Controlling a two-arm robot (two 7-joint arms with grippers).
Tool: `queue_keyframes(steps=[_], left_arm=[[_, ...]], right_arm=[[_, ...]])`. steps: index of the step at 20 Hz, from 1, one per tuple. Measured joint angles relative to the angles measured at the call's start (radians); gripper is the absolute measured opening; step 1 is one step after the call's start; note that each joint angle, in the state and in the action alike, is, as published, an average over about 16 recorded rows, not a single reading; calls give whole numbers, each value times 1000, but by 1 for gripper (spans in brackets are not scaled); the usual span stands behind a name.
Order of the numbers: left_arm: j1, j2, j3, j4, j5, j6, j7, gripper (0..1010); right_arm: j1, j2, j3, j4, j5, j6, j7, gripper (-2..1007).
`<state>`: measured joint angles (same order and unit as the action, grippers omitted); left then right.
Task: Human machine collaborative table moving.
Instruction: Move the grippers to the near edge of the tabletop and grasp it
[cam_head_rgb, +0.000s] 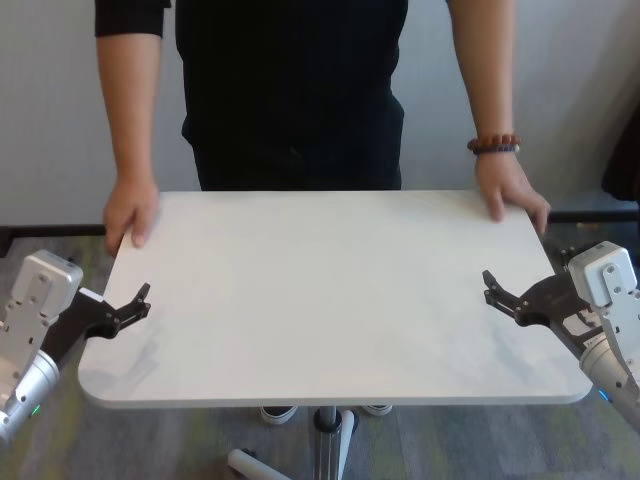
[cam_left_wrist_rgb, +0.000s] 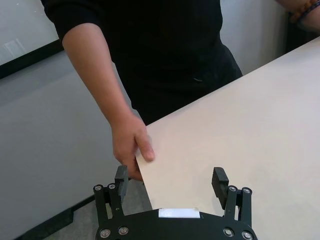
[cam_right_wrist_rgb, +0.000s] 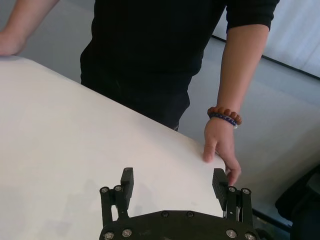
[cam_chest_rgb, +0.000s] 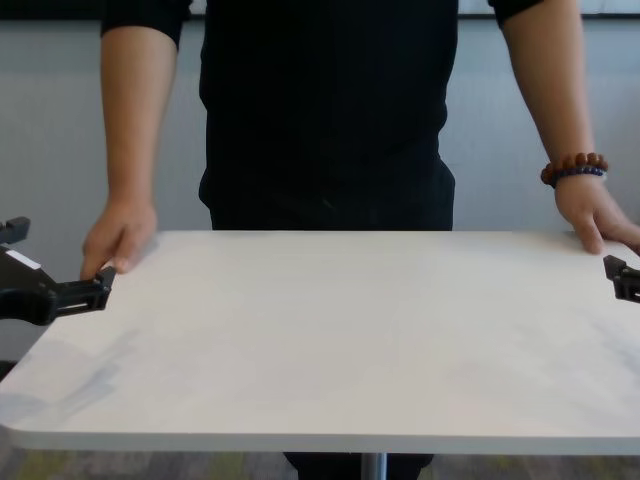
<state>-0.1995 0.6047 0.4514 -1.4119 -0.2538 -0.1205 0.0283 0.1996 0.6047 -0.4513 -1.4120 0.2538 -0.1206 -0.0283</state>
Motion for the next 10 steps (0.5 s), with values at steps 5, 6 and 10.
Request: queue_keyframes(steps=[5, 6, 10], left_arm=[[0, 0, 0, 0, 0, 0, 0, 985], [0, 0, 0, 0, 0, 0, 0, 985], [0, 0, 0, 0, 0, 0, 0, 985]], right_arm=[[0, 0, 0, 0, 0, 0, 0, 1005], [0, 0, 0, 0, 0, 0, 0, 1005], [0, 0, 0, 0, 0, 0, 0, 1005]])
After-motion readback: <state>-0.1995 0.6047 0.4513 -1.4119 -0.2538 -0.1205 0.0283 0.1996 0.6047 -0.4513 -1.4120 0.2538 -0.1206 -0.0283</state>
